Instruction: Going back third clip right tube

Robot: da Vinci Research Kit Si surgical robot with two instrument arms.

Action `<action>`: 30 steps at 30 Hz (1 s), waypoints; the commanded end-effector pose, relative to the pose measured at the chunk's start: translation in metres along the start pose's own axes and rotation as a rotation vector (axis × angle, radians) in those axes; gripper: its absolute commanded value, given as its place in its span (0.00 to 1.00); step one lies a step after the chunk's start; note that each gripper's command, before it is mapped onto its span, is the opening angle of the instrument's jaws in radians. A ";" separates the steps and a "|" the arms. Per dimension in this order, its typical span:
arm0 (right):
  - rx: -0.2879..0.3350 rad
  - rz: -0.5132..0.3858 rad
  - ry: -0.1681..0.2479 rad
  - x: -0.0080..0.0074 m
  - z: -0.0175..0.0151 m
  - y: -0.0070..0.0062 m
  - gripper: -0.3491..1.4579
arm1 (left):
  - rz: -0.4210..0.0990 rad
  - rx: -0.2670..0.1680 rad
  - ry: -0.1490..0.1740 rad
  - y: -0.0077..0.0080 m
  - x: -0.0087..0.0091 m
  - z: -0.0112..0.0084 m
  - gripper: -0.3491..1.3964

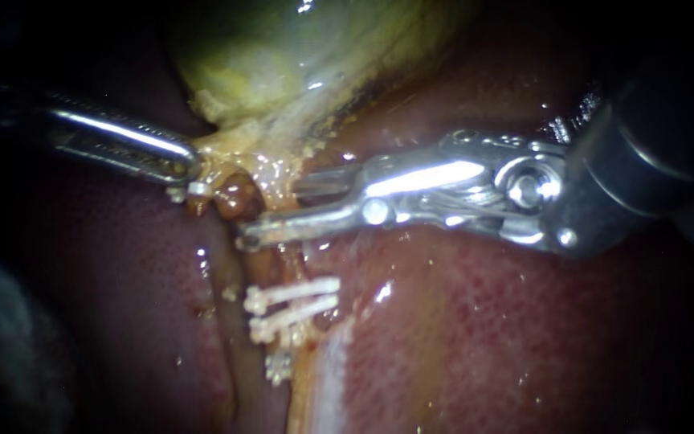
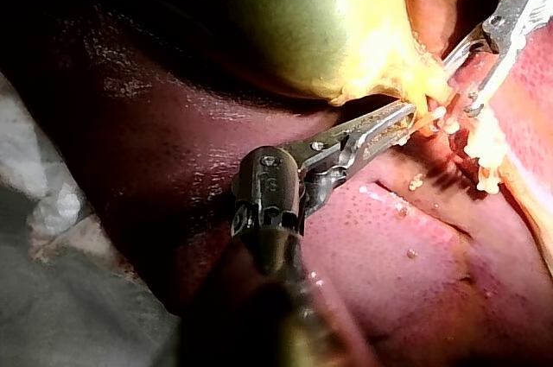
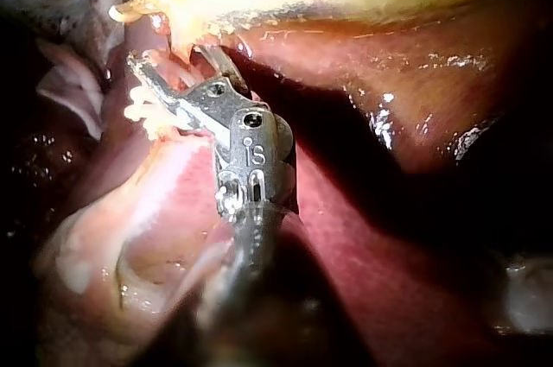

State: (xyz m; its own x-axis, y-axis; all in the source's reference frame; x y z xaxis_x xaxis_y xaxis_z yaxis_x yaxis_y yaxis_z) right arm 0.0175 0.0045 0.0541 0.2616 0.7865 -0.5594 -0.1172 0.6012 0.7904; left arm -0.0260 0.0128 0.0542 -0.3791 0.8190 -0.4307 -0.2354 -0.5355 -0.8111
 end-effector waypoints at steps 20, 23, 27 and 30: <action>0.038 -0.283 -0.128 -0.0043 -0.0056 0.0004 0.47 | 0.001 0.000 -0.001 0.0000 -0.0002 -0.0001 0.00; 0.037 -0.349 -0.161 -0.0048 -0.0069 0.0003 0.47 | 0.001 0.000 -0.001 0.0000 -0.0002 -0.0001 0.00; 0.033 -0.409 -0.206 -0.0051 -0.0085 0.0001 0.47 | 0.001 0.000 -0.001 0.0000 -0.0002 -0.0001 0.00; 0.030 -0.436 -0.230 -0.0052 -0.0098 -0.0001 0.47 | 0.001 0.000 -0.001 0.0000 -0.0002 -0.0001 0.00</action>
State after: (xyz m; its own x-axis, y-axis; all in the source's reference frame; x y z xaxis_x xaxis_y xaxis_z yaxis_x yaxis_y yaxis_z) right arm 0.0064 0.0019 0.0544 0.4868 0.4035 -0.7747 0.0806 0.8623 0.4999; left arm -0.0258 0.0126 0.0543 -0.3800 0.8183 -0.4313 -0.2348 -0.5364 -0.8107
